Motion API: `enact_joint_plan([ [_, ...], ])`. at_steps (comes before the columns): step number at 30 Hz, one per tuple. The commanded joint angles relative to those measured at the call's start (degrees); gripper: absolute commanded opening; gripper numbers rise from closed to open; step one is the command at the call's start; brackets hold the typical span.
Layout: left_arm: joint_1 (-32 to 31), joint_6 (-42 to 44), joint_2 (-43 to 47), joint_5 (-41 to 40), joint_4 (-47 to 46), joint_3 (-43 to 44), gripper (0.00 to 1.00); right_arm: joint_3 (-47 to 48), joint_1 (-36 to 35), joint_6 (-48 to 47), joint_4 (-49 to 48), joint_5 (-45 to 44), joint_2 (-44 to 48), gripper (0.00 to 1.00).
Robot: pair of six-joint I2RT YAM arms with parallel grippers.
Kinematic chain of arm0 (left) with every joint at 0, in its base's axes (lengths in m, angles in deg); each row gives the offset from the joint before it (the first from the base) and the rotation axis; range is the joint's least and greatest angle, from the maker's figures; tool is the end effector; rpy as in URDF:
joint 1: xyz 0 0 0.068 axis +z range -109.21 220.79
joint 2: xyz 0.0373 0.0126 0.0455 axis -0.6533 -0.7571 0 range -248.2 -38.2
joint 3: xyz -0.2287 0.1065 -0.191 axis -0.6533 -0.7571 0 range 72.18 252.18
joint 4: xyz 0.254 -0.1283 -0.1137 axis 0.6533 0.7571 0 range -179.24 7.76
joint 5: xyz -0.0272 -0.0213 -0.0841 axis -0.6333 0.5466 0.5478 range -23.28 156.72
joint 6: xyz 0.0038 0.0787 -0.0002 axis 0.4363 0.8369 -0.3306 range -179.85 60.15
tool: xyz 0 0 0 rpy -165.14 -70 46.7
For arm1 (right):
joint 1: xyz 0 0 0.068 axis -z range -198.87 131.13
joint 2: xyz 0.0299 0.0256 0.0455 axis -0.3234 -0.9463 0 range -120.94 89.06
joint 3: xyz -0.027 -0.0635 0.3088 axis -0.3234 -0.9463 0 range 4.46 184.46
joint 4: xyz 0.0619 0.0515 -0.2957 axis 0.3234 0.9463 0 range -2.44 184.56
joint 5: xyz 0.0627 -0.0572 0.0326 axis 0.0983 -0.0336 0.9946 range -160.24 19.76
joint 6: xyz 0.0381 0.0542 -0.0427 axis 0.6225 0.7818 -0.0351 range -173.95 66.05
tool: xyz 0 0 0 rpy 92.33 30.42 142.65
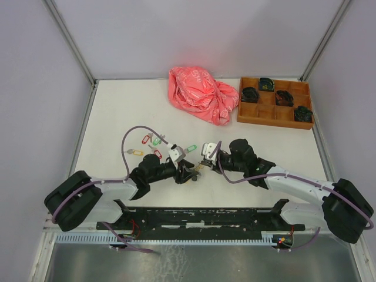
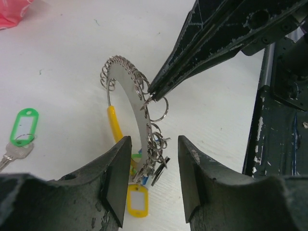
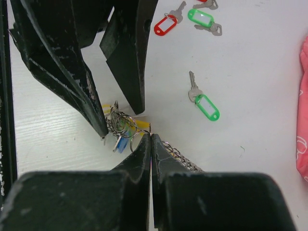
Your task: Put the keys on the keyring
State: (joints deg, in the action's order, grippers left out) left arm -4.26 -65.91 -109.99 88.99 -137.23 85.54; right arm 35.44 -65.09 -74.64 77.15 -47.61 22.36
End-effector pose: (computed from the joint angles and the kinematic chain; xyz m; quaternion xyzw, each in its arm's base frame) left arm 0.1670 -0.2036 0.1643 0.3681 0.6696 -0.4047 0.5024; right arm 0.1845 0.2301 0.2167 -0.5443 0.6333 0.2776 0.4750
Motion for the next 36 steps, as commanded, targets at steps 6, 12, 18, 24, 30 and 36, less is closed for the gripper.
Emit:
enact_joint_plan([
  [6, 0.0, -10.2, -9.2, 9.3, -16.7, 1.3, 0.48, -1.0, 2.0, 0.1, -9.2, 5.5, 0.9, 0.01],
  [12, 0.0, -2.2, 1.6, 2.6, -5.6, 0.1, 0.56, 0.1, 4.1, -4.5, -1.7, 8.3, 2.4, 0.01],
  [18, 0.0, 5.3, 10.0, -7.1, -3.1, -2.3, 0.58, 1.5, 4.2, -8.0, 1.5, 9.6, 1.4, 0.01],
  [24, 0.0, 11.2, 7.1, -8.7, -5.2, -1.4, 0.58, 2.2, 4.2, -9.8, 1.1, 9.1, 0.9, 0.01],
  [30, -0.4, 13.4, 0.0, -8.3, -15.7, -2.0, 0.58, 1.7, 4.2, -9.9, -1.7, 7.9, 1.4, 0.01],
  [36, -1.5, 17.6, -3.1, -10.3, -19.1, -1.6, 0.55, 0.7, 4.2, -10.7, -3.4, 6.1, 3.8, 0.01],
])
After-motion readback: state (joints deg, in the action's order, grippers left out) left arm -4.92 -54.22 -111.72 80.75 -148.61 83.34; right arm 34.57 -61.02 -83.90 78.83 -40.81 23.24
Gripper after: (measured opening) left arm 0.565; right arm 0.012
